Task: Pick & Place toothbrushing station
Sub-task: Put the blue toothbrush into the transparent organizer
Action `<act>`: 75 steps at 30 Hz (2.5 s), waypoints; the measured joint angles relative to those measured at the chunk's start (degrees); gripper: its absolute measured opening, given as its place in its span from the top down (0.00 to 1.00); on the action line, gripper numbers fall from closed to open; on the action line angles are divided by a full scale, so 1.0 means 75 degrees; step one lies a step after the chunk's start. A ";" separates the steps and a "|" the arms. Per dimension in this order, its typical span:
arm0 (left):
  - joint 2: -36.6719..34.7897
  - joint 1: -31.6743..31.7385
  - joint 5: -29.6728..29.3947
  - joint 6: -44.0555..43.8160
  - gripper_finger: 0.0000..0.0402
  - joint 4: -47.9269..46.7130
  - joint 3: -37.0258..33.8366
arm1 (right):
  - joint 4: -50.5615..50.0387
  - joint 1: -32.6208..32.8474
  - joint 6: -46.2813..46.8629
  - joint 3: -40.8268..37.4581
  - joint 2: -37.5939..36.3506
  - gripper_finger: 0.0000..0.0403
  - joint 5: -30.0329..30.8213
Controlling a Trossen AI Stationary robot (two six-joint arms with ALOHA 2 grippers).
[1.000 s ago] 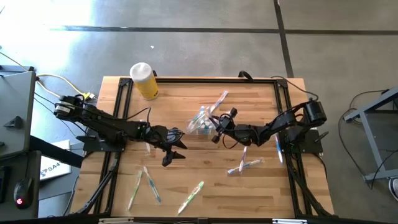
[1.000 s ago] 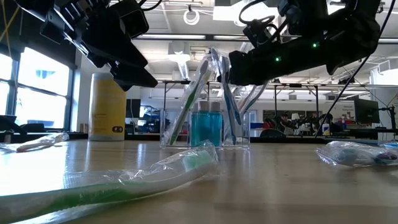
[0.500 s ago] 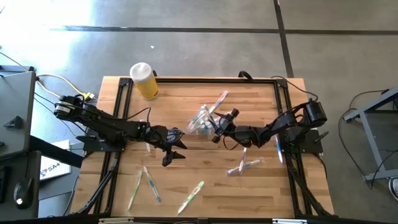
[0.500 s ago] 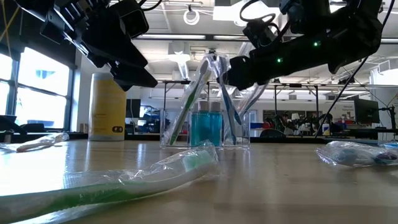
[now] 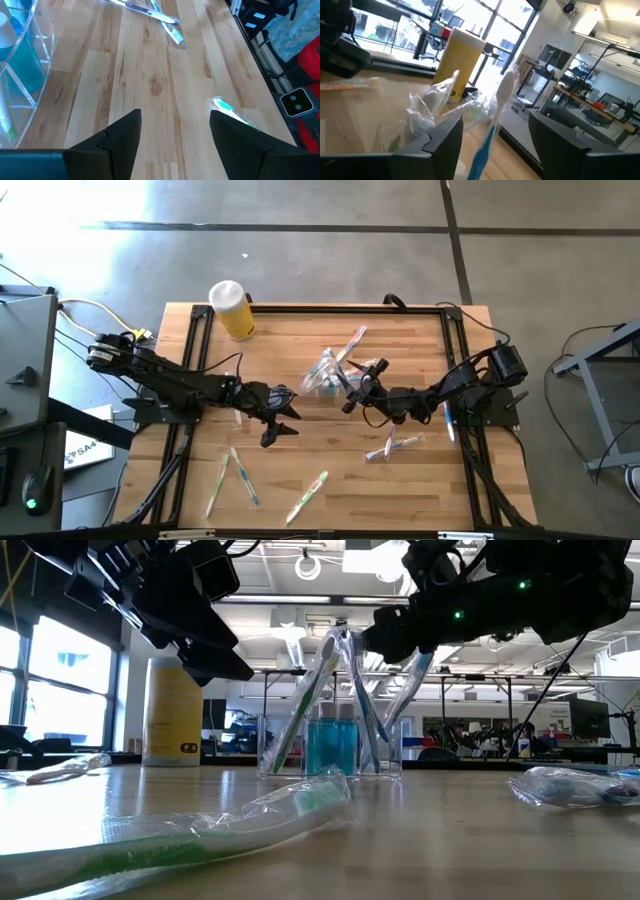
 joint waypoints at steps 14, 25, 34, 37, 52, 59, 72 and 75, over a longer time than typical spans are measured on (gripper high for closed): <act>-0.0085 0.0001 -0.0536 0.0308 0.42 0.0692 0.0067 | 0.0376 0.0300 -0.0379 0.0003 -0.0662 0.47 -0.0187; -0.0485 0.0192 -0.3668 0.2897 0.42 0.0768 0.1427 | 0.0319 0.1736 -0.0382 0.0006 -0.1693 0.47 -0.0458; -0.0188 0.2614 -0.1617 0.1898 0.42 -0.0460 0.2375 | 0.0233 0.2576 -0.0382 0.0006 -0.1682 0.47 -0.0286; -0.0014 0.3461 -0.1013 0.1263 0.42 -0.0363 0.2381 | 0.0248 0.2695 -0.0382 0.0006 -0.1682 0.47 -0.0217; 0.1195 0.3945 0.0702 0.0382 0.42 0.1263 0.2378 | 0.0014 0.2763 -0.0552 0.0006 -0.1682 0.47 0.0453; 0.1195 0.3776 0.0663 0.0335 0.42 0.1203 0.2378 | 0.0010 0.2763 -0.0552 0.0006 -0.1682 0.47 0.0535; 0.1451 0.3692 0.0603 0.0192 0.46 0.1261 0.2366 | 0.0012 0.2763 -0.0551 0.0006 -0.1679 0.47 0.0594; 0.1486 0.3695 0.0603 0.0192 0.53 0.1268 0.2378 | 0.0009 0.2763 -0.0551 0.0006 -0.1676 0.47 0.0658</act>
